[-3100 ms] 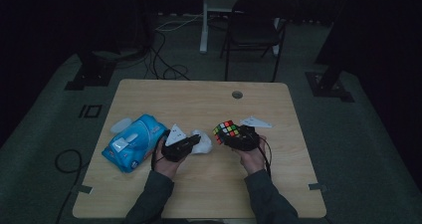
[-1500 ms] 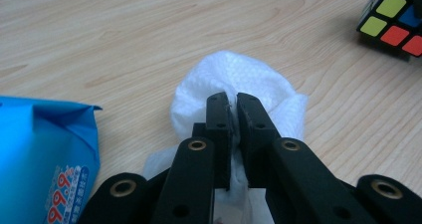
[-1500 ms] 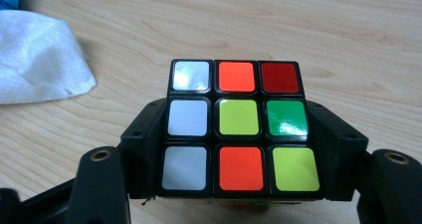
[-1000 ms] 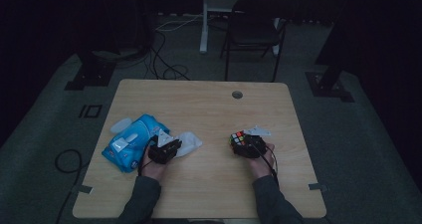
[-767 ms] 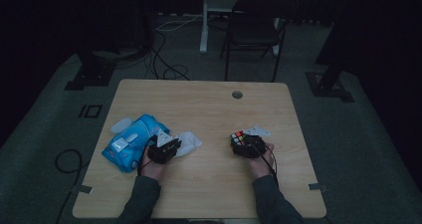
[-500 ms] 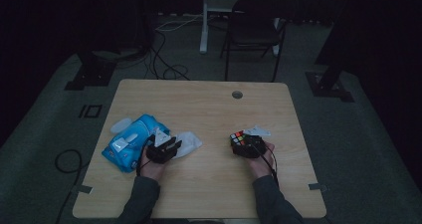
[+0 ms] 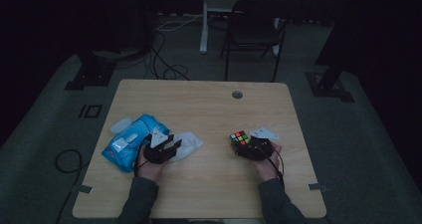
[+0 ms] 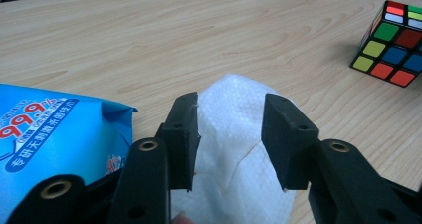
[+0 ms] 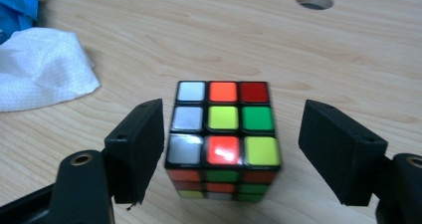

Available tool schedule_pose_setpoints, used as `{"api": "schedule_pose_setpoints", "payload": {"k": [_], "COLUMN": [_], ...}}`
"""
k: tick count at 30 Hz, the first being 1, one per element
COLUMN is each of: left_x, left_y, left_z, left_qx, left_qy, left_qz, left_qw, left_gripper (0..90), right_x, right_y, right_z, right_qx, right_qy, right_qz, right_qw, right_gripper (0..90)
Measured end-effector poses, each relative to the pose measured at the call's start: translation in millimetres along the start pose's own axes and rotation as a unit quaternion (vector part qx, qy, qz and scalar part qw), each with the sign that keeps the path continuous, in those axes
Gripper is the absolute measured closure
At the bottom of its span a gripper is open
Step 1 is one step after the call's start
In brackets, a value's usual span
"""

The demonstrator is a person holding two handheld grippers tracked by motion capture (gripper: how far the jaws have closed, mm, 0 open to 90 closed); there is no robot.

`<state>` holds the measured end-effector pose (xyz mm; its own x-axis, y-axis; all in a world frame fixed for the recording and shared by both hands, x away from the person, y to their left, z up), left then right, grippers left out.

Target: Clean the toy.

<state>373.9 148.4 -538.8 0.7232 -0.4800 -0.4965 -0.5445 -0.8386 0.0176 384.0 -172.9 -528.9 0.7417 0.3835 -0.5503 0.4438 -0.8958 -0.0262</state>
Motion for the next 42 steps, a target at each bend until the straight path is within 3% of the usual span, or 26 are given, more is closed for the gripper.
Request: {"api": "schedule_pose_setpoints", "payload": {"k": [9, 27, 42], "left_x": [-4.2, -9.0, -18.8], "left_y": [-0.3, 0.9, -1.9], "left_z": [0.9, 4.3, 9.3], "left_qx": [-0.001, -0.003, -0.011], "left_qy": [0.004, 0.006, 0.017], "left_qz": [-0.003, -0.002, -0.011], "left_qw": [1.0000, 1.0000, 0.9997], "left_gripper": [57.8, 56.7, 55.1], "right_x": [-16.0, -17.3, -18.1], "right_y": [20.4, 43.7, 53.7], "right_z": [5.8, 27.5, 39.0], "right_qx": [0.025, 0.057, 0.081], "right_qy": [0.013, 0.001, -0.005], "right_qz": [0.012, 0.051, 0.062], "right_qw": [0.9995, 0.9971, 0.9948], "right_gripper": [33.4, 49.0, 50.3]}}
Point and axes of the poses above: each handheld gripper's, and its own axes: x roughly forward along the jaws, z roughly out of its underside, y roughly to its right, the point moved 4 cm from there along x, roughly forward along the jaws
